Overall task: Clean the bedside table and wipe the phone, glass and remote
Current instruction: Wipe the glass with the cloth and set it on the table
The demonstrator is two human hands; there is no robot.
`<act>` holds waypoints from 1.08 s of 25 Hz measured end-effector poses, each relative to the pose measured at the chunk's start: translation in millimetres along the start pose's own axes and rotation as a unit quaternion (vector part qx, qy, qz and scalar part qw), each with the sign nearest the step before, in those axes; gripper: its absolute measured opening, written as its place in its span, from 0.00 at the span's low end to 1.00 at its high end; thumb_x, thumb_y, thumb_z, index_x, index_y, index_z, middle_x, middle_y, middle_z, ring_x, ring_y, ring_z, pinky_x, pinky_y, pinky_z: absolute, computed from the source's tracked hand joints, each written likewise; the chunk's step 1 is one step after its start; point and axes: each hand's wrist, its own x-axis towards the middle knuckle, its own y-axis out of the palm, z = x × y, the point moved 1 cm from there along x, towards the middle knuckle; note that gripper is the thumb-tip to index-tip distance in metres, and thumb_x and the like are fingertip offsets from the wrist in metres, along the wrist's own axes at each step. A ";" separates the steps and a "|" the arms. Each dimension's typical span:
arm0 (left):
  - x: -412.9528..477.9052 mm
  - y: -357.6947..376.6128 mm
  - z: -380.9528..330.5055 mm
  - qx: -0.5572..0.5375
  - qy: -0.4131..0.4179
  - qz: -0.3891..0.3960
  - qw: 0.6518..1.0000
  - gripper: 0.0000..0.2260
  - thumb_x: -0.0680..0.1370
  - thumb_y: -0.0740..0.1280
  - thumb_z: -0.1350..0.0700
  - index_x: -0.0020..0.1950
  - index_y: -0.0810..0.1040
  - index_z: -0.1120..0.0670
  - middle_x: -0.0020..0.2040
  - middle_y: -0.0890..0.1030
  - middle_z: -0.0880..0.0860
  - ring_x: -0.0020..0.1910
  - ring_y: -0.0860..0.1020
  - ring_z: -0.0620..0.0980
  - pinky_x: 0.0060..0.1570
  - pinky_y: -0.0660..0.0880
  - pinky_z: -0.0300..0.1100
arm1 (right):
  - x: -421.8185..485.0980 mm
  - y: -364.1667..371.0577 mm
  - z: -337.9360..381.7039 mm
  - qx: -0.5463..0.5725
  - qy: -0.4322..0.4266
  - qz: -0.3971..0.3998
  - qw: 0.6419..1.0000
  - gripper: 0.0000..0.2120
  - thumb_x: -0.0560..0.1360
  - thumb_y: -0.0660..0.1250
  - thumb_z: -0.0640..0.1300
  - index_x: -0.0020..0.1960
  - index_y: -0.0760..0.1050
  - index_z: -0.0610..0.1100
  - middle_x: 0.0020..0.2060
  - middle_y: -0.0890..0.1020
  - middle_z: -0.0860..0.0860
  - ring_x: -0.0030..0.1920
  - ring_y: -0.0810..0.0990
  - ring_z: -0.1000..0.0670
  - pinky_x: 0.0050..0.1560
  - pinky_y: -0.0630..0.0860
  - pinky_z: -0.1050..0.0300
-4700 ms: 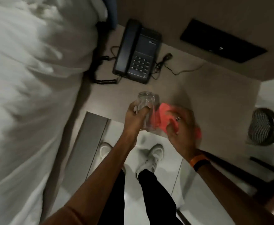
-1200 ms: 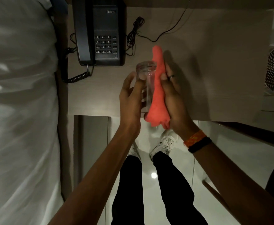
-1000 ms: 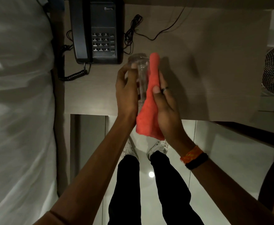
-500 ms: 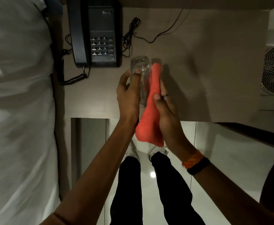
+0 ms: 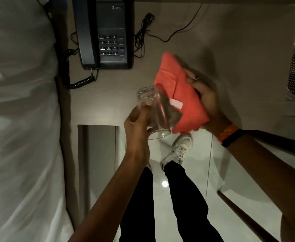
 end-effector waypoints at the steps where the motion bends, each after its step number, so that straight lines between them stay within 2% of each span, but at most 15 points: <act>1: 4.8 -4.0 -0.5 -0.014 -0.009 -0.029 0.999 0.15 0.79 0.70 0.48 0.59 0.82 0.58 0.52 0.87 0.55 0.54 0.85 0.56 0.40 0.81 0.42 | -4.2 0.6 -3.3 -0.109 -0.079 -0.040 0.990 0.34 0.74 0.73 0.46 0.75 0.68 0.36 0.68 0.80 0.46 0.66 0.79 0.43 0.72 0.71 0.45; 2: 9.8 -7.4 -0.3 -0.021 -0.015 -0.055 0.998 0.16 0.79 0.70 0.48 0.60 0.81 0.58 0.52 0.87 0.55 0.54 0.85 0.56 0.40 0.81 0.42 | -1.8 -2.6 -11.0 -0.269 -0.169 -0.050 0.947 0.25 0.78 0.65 0.40 0.74 0.71 0.38 0.71 0.77 0.47 0.72 0.75 0.44 0.76 0.67 0.46; 3: 14.5 -10.1 1.0 -0.021 -0.016 -0.076 0.997 0.16 0.78 0.70 0.48 0.60 0.81 0.58 0.52 0.87 0.55 0.53 0.85 0.56 0.41 0.81 0.43 | -0.2 -8.1 -13.5 -0.419 -0.253 0.002 0.872 0.23 0.79 0.59 0.40 0.74 0.72 0.42 0.75 0.73 0.47 0.77 0.69 0.43 0.78 0.63 0.43; 4: 17.5 -11.3 2.1 -0.019 -0.015 -0.089 0.996 0.16 0.78 0.70 0.47 0.60 0.81 0.57 0.51 0.87 0.54 0.52 0.85 0.55 0.42 0.82 0.44 | 1.6 -10.2 -24.9 -0.553 -0.271 0.068 0.785 0.23 0.82 0.56 0.44 0.75 0.71 0.47 0.78 0.68 0.47 0.80 0.62 0.43 0.79 0.60 0.39; 5: 19.3 -11.8 3.5 -0.017 -0.013 -0.097 0.995 0.16 0.78 0.70 0.46 0.60 0.81 0.56 0.51 0.87 0.54 0.52 0.86 0.53 0.44 0.82 0.45 | 2.6 -12.6 -32.3 -0.629 -0.264 0.115 0.722 0.23 0.84 0.52 0.49 0.77 0.68 0.51 0.81 0.62 0.47 0.82 0.56 0.43 0.80 0.58 0.37; 6: 20.0 -10.8 4.5 -0.015 -0.013 -0.099 0.995 0.17 0.78 0.70 0.46 0.60 0.81 0.56 0.51 0.87 0.54 0.52 0.86 0.53 0.44 0.82 0.46 | 2.2 -16.2 -42.4 -0.651 -0.254 0.142 0.701 0.24 0.85 0.49 0.54 0.78 0.65 0.52 0.82 0.58 0.47 0.83 0.53 0.43 0.80 0.56 0.36; 8: 21.7 -6.8 6.5 -0.009 -0.011 -0.085 0.996 0.17 0.78 0.70 0.47 0.59 0.81 0.58 0.50 0.86 0.53 0.50 0.86 0.52 0.43 0.82 0.45 | -0.3 -12.5 -48.7 -0.629 -0.251 0.144 0.721 0.24 0.86 0.46 0.53 0.77 0.67 0.51 0.81 0.61 0.47 0.83 0.55 0.44 0.80 0.57 0.37; 10: 24.0 3.2 7.6 0.004 0.000 -0.051 0.999 0.13 0.79 0.70 0.49 0.56 0.82 0.58 0.49 0.85 0.54 0.48 0.85 0.53 0.40 0.81 0.43 | -5.3 -6.0 -40.6 -0.505 -0.240 0.028 0.828 0.21 0.83 0.52 0.43 0.70 0.76 0.44 0.75 0.73 0.45 0.78 0.66 0.48 0.80 0.60 0.41; 12: 26.8 23.3 5.2 0.021 0.019 -0.019 0.999 0.11 0.79 0.71 0.49 0.56 0.83 0.55 0.52 0.85 0.59 0.51 0.85 0.57 0.41 0.81 0.41 | -16.2 -3.8 -25.3 -0.276 -0.117 -0.116 0.947 0.16 0.80 0.59 0.40 0.60 0.82 0.40 0.61 0.84 0.47 0.65 0.78 0.59 0.73 0.71 0.51; 13: 29.2 36.4 2.7 0.030 0.031 -0.005 0.999 0.12 0.78 0.71 0.48 0.57 0.82 0.54 0.54 0.84 0.61 0.52 0.85 0.57 0.42 0.81 0.41 | -23.7 -3.2 -16.2 -0.162 -0.047 -0.165 0.972 0.12 0.80 0.61 0.41 0.56 0.83 0.42 0.52 0.86 0.52 0.55 0.80 0.64 0.64 0.76 0.58; 15: 34.9 67.3 -5.4 0.044 0.062 0.029 0.997 0.13 0.79 0.70 0.49 0.60 0.82 0.56 0.53 0.85 0.59 0.49 0.86 0.54 0.44 0.82 0.43 | -32.4 -15.5 -1.4 0.002 0.044 -0.199 0.979 0.08 0.83 0.63 0.45 0.52 0.81 0.51 0.42 0.86 0.57 0.44 0.83 0.63 0.49 0.78 0.65; 18: 48.5 120.9 -19.9 0.058 0.115 0.120 0.984 0.10 0.82 0.67 0.55 0.59 0.81 0.61 0.48 0.87 0.58 0.46 0.86 0.52 0.47 0.83 0.47 | -32.5 -70.9 13.6 0.078 0.097 -0.159 0.979 0.09 0.83 0.65 0.45 0.60 0.81 0.47 0.47 0.88 0.49 0.47 0.87 0.51 0.43 0.80 0.59; 21: 72.0 178.4 -35.8 0.120 0.196 0.219 0.948 0.11 0.81 0.67 0.59 0.63 0.78 0.61 0.56 0.84 0.58 0.53 0.83 0.51 0.55 0.80 0.51 | -29.6 -135.9 18.9 0.057 0.061 -0.154 0.985 0.23 0.78 0.71 0.35 0.71 0.72 0.41 0.53 0.86 0.50 0.53 0.85 0.56 0.52 0.82 0.64; 24: 103.3 239.4 -43.5 0.212 0.282 0.302 0.886 0.26 0.78 0.70 0.59 0.74 0.68 0.62 0.70 0.76 0.56 0.68 0.76 0.50 0.69 0.74 0.54 | -17.5 -193.1 13.0 -0.077 -0.001 -0.276 0.958 0.28 0.73 0.76 0.33 0.70 0.72 0.39 0.60 0.82 0.51 0.55 0.83 0.62 0.56 0.79 0.67; 27: 117.3 290.5 -42.3 0.303 0.322 0.323 0.837 0.37 0.77 0.72 0.54 0.80 0.56 0.62 0.75 0.71 0.55 0.72 0.72 0.48 0.72 0.71 0.50 | -5.8 -230.3 1.2 -0.045 -0.044 -0.376 0.925 0.34 0.71 0.73 0.31 0.74 0.66 0.37 0.67 0.79 0.43 0.65 0.81 0.50 0.63 0.81 0.46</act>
